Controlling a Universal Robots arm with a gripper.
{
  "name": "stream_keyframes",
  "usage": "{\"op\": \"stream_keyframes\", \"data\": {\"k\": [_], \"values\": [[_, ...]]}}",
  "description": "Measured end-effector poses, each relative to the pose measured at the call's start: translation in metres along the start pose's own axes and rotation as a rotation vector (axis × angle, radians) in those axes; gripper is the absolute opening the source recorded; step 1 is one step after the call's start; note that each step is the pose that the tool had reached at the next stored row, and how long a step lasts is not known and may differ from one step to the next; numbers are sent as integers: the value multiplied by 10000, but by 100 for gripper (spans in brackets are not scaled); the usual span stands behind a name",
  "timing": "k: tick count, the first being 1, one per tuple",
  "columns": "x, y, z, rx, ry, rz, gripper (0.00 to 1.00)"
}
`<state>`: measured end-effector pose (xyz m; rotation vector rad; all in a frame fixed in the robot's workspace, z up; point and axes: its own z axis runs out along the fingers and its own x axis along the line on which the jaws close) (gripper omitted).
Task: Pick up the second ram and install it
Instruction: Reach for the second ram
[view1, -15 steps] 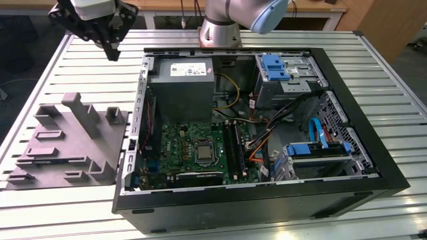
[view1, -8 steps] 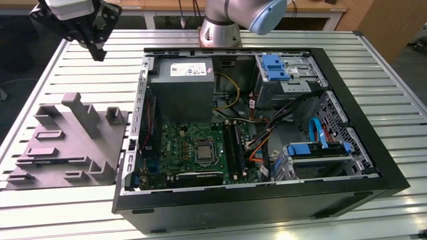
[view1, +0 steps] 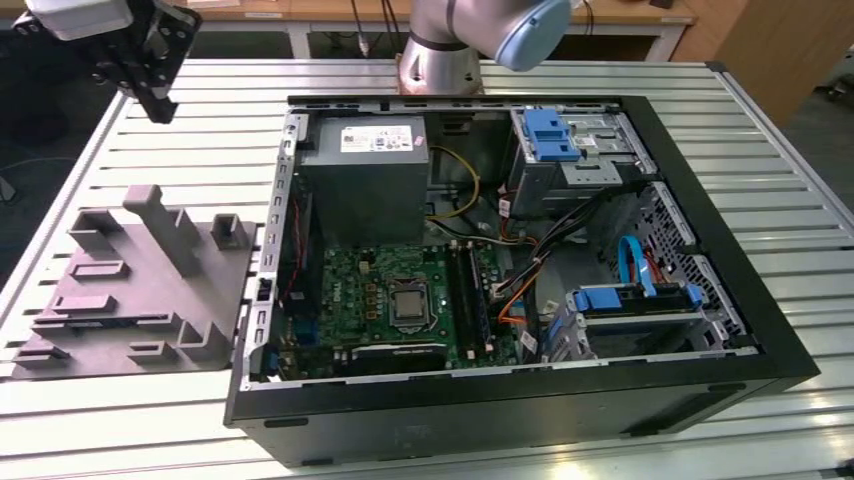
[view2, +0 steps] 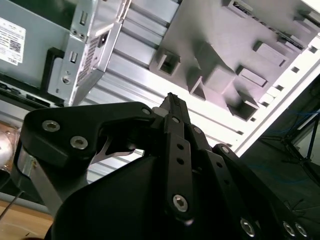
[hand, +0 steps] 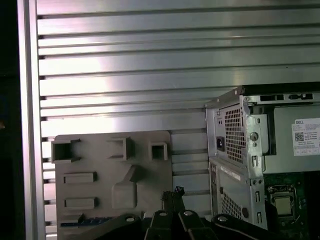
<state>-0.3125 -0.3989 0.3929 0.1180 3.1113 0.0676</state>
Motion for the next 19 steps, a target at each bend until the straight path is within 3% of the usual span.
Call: {"op": "stream_keyframes", "data": {"k": [9, 19], "values": [[335, -25, -7, 0, -4, 0, 10], [558, -48, 27, -1, -5, 0, 10]]}}
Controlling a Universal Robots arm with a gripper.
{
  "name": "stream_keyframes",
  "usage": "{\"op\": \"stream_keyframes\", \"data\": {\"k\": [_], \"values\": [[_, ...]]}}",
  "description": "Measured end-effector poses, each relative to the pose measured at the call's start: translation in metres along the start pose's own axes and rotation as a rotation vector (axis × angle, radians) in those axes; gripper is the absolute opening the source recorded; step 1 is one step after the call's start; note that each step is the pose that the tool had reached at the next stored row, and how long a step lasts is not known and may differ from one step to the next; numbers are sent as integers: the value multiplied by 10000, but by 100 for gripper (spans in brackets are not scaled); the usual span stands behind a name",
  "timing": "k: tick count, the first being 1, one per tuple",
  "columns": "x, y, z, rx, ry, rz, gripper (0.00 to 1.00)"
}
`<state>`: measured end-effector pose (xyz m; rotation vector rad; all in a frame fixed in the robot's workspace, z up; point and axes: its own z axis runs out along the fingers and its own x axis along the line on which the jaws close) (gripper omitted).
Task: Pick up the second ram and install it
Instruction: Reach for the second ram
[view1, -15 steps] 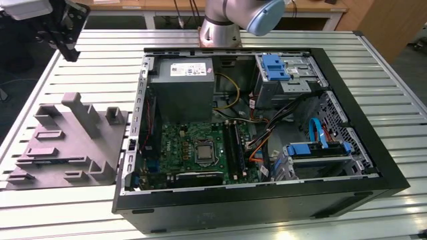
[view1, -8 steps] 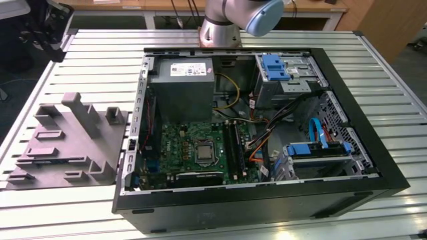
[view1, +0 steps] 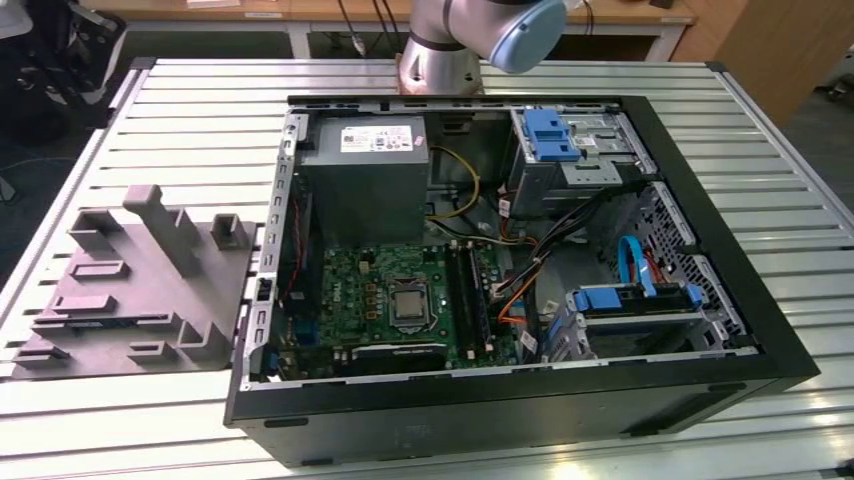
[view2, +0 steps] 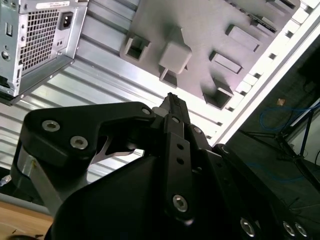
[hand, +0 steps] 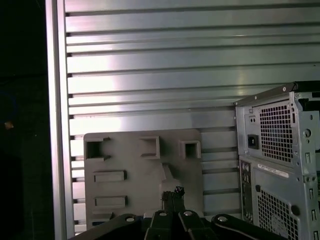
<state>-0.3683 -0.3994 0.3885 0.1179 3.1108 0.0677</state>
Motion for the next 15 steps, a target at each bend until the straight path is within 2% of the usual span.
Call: {"op": "stream_keyframes", "data": {"k": [9, 15], "values": [[173, -70, 57, 0, 0, -2, 10], [189, -80, 66, 1, 1, -1, 10]]}}
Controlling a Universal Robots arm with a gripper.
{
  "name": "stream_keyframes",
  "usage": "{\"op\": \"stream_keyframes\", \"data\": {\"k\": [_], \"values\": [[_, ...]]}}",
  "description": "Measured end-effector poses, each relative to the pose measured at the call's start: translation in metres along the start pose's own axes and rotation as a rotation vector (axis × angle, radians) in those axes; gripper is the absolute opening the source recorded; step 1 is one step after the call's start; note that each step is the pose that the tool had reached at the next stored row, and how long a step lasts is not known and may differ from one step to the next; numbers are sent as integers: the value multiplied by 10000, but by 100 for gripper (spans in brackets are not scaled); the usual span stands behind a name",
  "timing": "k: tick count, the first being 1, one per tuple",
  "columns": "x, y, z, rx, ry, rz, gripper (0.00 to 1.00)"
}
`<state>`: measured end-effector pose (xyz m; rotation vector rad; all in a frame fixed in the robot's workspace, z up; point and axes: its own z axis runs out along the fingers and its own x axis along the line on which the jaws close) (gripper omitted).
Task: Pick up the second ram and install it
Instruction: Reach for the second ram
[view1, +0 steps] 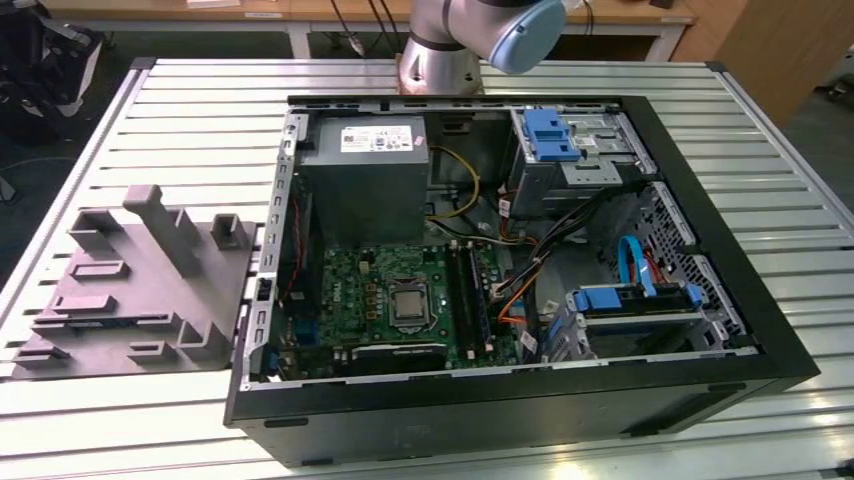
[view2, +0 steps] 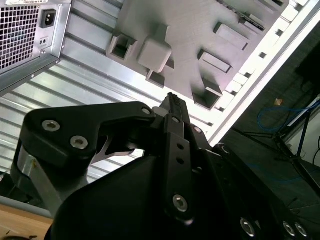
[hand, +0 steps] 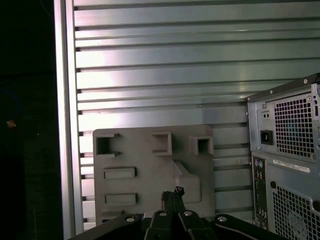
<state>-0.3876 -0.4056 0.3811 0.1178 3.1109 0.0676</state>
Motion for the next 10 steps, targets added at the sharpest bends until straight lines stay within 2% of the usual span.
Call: {"op": "stream_keyframes", "data": {"k": [4, 10], "values": [[1, -14, 11, -1, -1, 1, 10], [2, -104, 70, -1, -1, 1, 10]]}}
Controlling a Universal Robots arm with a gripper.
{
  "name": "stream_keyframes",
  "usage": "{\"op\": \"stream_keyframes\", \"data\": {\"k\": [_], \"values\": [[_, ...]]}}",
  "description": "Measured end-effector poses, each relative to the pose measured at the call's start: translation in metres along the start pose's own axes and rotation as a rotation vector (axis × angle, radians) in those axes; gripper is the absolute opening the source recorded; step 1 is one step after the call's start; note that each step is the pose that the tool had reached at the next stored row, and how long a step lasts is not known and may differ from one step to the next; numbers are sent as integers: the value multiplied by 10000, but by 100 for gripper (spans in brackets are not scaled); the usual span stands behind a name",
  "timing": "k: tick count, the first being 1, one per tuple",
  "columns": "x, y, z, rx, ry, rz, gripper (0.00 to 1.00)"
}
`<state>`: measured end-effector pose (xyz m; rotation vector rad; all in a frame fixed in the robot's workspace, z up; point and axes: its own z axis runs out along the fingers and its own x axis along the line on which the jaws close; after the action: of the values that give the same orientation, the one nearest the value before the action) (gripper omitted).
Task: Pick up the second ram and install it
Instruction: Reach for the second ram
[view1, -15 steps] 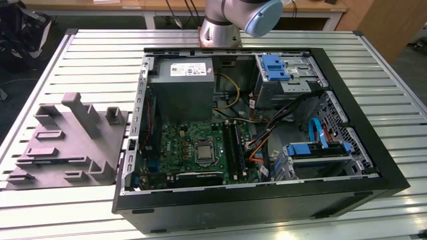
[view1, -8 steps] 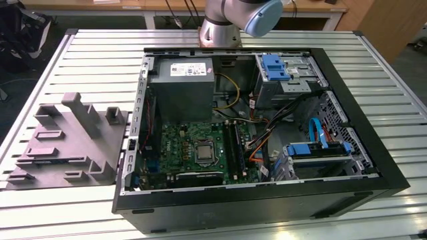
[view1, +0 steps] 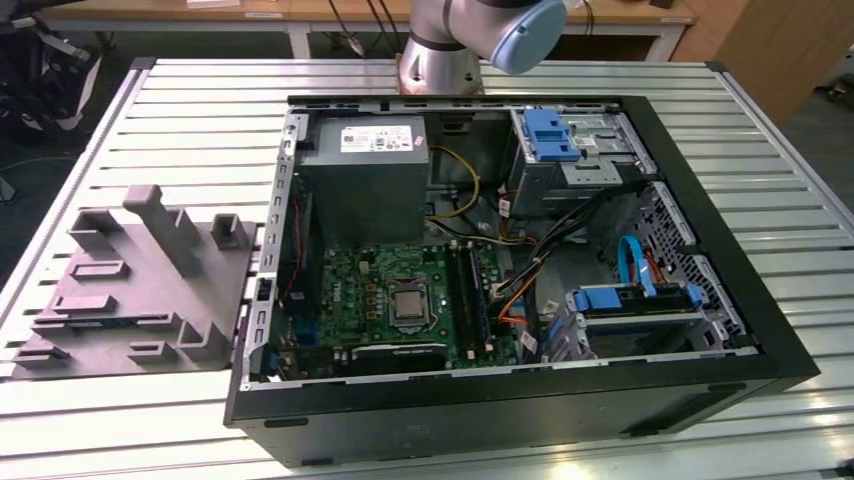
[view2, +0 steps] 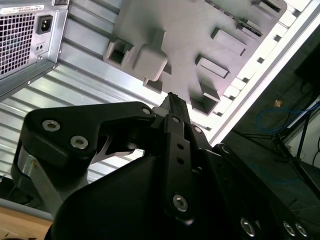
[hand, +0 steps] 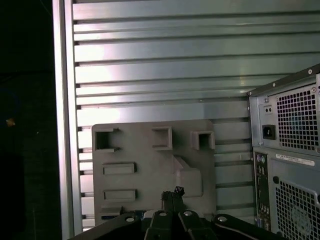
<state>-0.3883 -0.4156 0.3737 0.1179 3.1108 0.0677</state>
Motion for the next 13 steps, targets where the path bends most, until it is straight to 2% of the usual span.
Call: {"op": "stream_keyframes", "data": {"k": [13], "values": [[26, -219, 122, 0, 0, -1, 10]]}}
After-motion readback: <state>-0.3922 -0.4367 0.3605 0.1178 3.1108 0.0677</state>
